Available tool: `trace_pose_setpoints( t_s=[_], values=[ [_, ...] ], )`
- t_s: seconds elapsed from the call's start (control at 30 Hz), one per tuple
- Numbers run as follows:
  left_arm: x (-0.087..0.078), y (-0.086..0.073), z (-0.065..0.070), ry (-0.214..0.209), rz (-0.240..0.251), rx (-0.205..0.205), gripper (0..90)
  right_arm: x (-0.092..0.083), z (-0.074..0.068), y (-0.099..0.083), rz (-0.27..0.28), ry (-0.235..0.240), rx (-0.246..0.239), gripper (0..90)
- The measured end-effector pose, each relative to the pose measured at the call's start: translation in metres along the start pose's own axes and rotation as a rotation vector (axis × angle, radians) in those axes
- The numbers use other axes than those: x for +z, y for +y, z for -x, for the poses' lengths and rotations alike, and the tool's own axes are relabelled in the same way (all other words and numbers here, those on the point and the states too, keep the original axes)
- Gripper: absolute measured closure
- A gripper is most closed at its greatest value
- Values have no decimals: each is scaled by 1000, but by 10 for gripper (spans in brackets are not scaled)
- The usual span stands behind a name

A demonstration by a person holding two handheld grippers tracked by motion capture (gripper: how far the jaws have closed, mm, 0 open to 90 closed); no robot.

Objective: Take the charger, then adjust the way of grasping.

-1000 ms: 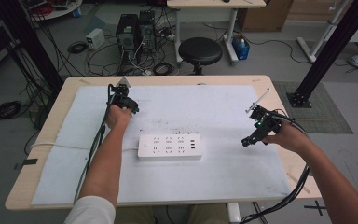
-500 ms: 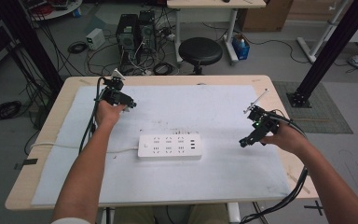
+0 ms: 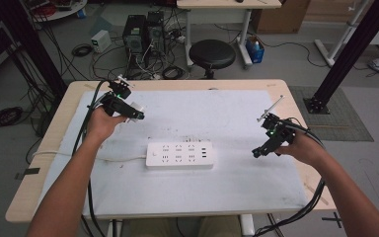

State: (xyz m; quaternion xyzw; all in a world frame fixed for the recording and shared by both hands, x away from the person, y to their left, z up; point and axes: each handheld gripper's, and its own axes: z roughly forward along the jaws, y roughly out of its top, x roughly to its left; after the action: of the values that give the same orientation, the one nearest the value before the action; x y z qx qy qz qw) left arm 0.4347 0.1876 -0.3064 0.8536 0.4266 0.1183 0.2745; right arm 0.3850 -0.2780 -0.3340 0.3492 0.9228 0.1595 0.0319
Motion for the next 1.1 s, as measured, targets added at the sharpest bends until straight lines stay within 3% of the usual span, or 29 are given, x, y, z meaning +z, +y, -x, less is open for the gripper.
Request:
trace_pose_setpoints(
  t_s=[0.13, 0.3, 0.5, 0.73, 0.97, 1.1],
  values=[
    [-10, -2, 13, -31, 23, 99, 425, -2, -1, -1, 7, -1, -11, 20],
    [-21, -7, 23, -70, 55, 175, 425, -4, -4, -3, 18, 3, -7, 20],
    [-32, -12, 30, -100, 69, 234, 425, -5, -8, -3, 25, 3, -5, 20],
    [-37, -17, 32, -116, 58, 274, 425, -6, -13, -1, 32, 6, -18, 20],
    [-39, -20, 35, -143, 51, 331, 425, -12, -13, -1, 87, 17, 39, 20],
    [-38, -20, 38, -162, 49, 363, 425, -15, -15, 2, 125, 59, 80, 19]
  ],
)
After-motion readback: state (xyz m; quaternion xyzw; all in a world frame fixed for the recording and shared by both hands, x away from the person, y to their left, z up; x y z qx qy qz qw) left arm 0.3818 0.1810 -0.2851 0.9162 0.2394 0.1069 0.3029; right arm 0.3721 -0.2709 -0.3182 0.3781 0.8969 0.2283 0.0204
